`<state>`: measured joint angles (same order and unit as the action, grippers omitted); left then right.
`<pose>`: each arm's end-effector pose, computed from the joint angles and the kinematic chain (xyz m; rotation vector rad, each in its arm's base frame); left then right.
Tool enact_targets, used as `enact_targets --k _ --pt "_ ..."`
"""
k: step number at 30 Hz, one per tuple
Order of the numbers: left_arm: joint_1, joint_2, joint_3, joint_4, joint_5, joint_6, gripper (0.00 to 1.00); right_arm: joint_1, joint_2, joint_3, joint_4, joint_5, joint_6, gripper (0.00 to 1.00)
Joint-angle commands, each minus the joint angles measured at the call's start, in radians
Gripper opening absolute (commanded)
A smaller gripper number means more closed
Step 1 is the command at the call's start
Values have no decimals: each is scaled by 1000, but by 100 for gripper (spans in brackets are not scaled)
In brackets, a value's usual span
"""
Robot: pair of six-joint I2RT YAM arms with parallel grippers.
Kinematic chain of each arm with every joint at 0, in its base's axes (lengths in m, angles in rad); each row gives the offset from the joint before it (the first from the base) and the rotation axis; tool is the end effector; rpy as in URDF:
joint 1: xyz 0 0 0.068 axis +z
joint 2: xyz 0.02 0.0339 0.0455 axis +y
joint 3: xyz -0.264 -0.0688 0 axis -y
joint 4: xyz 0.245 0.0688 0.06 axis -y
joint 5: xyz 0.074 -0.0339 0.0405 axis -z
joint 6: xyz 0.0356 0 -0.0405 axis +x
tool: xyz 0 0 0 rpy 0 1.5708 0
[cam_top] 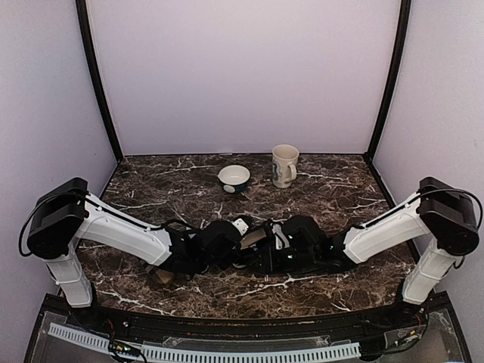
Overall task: Organize the sunglasses
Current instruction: Adjust the sunglasses in the sunglasses case.
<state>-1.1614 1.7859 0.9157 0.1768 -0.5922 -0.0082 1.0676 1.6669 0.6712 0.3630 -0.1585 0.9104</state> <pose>0.1614 -0.3221 0.1566 0.8964 1.9320 -0.0098 0.1479 0.2804 0.1388 -0.2967 2.4853 1.1680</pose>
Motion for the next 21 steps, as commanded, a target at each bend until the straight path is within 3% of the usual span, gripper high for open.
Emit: enact_targets --k 1,21 --pt "-7 -4 21 -6 9 -6 0 -22 -23 -13 85 -1 -9 39" --pt "-7 -6 20 -4 15 -9 0 -31 74 18 171 -1 -9 39"
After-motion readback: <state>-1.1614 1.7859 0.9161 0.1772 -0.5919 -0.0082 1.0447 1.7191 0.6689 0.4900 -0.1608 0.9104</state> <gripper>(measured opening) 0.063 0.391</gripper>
